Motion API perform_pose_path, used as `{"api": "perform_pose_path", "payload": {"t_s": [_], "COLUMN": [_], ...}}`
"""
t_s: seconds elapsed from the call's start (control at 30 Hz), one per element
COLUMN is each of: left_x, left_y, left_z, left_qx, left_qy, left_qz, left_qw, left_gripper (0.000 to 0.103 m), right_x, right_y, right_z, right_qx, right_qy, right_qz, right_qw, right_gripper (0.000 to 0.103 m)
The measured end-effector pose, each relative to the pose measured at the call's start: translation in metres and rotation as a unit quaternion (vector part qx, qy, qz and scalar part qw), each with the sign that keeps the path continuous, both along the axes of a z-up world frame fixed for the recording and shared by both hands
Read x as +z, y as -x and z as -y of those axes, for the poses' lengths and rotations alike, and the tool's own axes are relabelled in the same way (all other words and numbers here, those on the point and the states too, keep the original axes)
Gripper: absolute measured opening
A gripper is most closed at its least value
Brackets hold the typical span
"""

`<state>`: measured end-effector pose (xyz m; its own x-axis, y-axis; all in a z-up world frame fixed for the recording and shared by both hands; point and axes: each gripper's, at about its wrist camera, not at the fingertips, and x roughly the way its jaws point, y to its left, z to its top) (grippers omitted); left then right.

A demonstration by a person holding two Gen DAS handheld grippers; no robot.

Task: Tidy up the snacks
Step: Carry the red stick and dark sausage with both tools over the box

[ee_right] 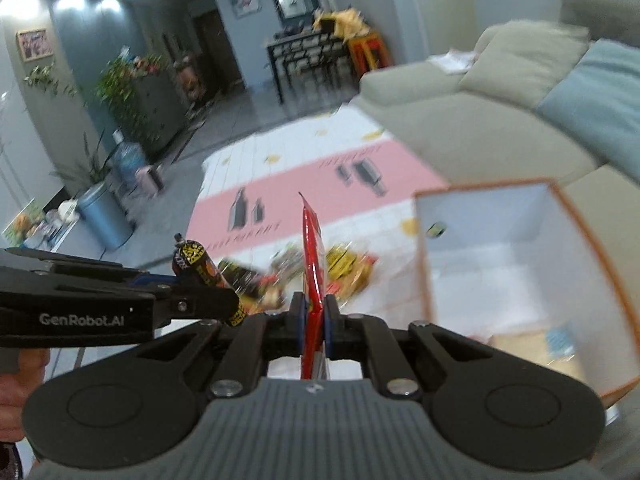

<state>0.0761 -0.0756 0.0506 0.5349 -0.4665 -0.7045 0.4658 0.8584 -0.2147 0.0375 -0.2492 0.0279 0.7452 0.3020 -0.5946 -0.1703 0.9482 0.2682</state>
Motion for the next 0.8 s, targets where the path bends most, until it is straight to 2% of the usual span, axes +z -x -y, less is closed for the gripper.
{"api": "perform_pose_path", "payload": {"t_s": [0.13,0.27,0.5,0.63,0.8], "left_x": [0.009,0.008,-0.009,-0.029,-0.057], "left_y": [-0.012,-0.029,-0.062,-0.082,-0.101], "left_z": [0.033,0.068,0.108,0.130,0.150], "left_qx": [-0.029,-0.050,-0.075,-0.086,-0.094], "left_qy": [0.001,0.001,0.000,-0.020,-0.060], "left_qz": [0.013,0.006,-0.040,-0.068,-0.099], "left_qw": [0.9995,0.9987,0.9963,0.9938,0.9888], "left_gripper": [0.025,0.025,0.025,0.025,0.025], "right_x": [0.009,0.005,-0.022,-0.043,-0.068], "right_y": [-0.009,-0.019,-0.049,-0.065,-0.072], "right_z": [0.027,0.052,0.103,0.122,0.125], "right_qx": [-0.025,-0.050,-0.088,-0.091,-0.078], "right_qy": [0.027,0.045,0.064,0.068,0.081], "right_qz": [0.016,0.010,-0.041,-0.075,-0.108], "right_qw": [0.999,0.998,0.993,0.991,0.988], "right_gripper": [0.005,0.005,0.005,0.005,0.005]}}
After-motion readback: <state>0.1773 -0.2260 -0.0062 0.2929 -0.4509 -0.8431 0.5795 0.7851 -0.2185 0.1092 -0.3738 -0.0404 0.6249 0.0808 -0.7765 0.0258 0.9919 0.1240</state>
